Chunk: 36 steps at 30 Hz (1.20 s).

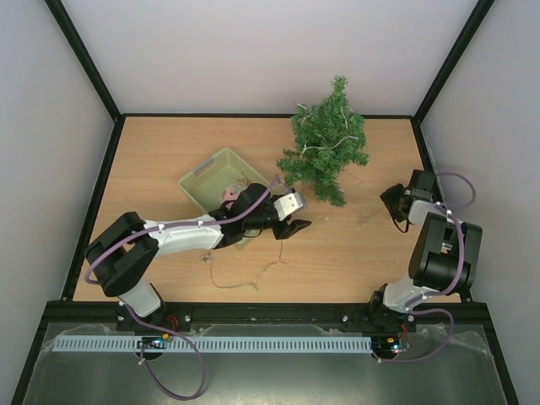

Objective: Decorate the small christmas tree
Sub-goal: Wrap the decoration item around the Christmas tree.

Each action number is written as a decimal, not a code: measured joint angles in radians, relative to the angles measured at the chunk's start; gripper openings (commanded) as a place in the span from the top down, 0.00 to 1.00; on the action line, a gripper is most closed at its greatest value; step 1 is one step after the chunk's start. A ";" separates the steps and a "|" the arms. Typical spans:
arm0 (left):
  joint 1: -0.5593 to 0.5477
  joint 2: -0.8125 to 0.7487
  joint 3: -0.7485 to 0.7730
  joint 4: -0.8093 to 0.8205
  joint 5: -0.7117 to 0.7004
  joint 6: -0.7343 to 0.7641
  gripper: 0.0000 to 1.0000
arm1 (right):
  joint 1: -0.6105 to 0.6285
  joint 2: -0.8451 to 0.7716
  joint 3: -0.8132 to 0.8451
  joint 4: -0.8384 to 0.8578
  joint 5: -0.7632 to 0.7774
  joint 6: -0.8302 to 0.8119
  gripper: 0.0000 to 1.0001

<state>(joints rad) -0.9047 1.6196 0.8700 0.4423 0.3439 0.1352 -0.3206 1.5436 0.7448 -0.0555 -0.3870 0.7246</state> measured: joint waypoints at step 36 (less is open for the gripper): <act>-0.028 0.111 0.047 0.037 -0.005 0.027 0.43 | 0.000 -0.116 -0.011 0.112 -0.027 -0.060 0.98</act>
<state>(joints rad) -0.9329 1.7306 0.9165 0.4797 0.3386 0.1619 -0.3206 1.4277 0.7334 0.0566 -0.4145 0.6643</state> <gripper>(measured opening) 0.562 0.017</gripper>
